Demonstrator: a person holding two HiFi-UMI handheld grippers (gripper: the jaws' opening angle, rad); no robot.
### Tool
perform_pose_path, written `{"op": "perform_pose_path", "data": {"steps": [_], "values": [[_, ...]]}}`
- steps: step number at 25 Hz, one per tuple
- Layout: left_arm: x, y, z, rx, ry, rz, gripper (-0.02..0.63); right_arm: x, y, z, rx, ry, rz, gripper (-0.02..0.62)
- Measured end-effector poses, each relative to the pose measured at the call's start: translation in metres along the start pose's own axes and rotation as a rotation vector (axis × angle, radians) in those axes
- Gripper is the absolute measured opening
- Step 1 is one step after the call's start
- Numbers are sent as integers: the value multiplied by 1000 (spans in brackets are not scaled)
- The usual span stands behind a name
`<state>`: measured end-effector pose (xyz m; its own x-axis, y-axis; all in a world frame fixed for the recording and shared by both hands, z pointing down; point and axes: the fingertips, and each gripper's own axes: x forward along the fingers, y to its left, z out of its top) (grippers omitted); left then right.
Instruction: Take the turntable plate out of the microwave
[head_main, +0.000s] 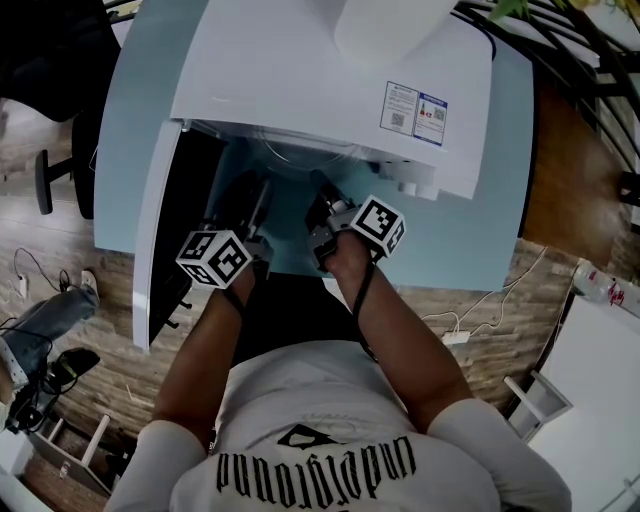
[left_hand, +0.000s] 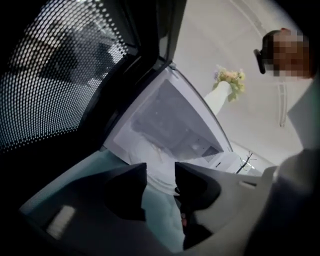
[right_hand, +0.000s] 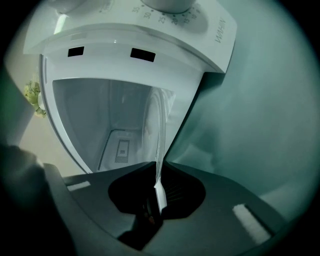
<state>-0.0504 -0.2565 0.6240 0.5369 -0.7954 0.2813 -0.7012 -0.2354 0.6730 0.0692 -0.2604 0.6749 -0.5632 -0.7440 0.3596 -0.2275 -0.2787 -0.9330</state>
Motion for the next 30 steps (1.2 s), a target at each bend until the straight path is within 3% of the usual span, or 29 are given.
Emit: {"op": "perform_pose_path", "data": {"steps": [11, 20, 26, 30], "values": [[10, 27, -21, -358, -58, 13, 282, -18, -5, -11, -3, 32, 6, 35], [31, 34, -27, -542, -70, -34, 284, -31, -8, -23, -6, 62, 5, 34], [41, 38, -30, -594, -71, -65, 279, -40, -10, -26, -17, 76, -22, 34], [44, 36, -29, -620, -73, -83, 195, -39, -8, -29, -10, 85, 8, 34]]}}
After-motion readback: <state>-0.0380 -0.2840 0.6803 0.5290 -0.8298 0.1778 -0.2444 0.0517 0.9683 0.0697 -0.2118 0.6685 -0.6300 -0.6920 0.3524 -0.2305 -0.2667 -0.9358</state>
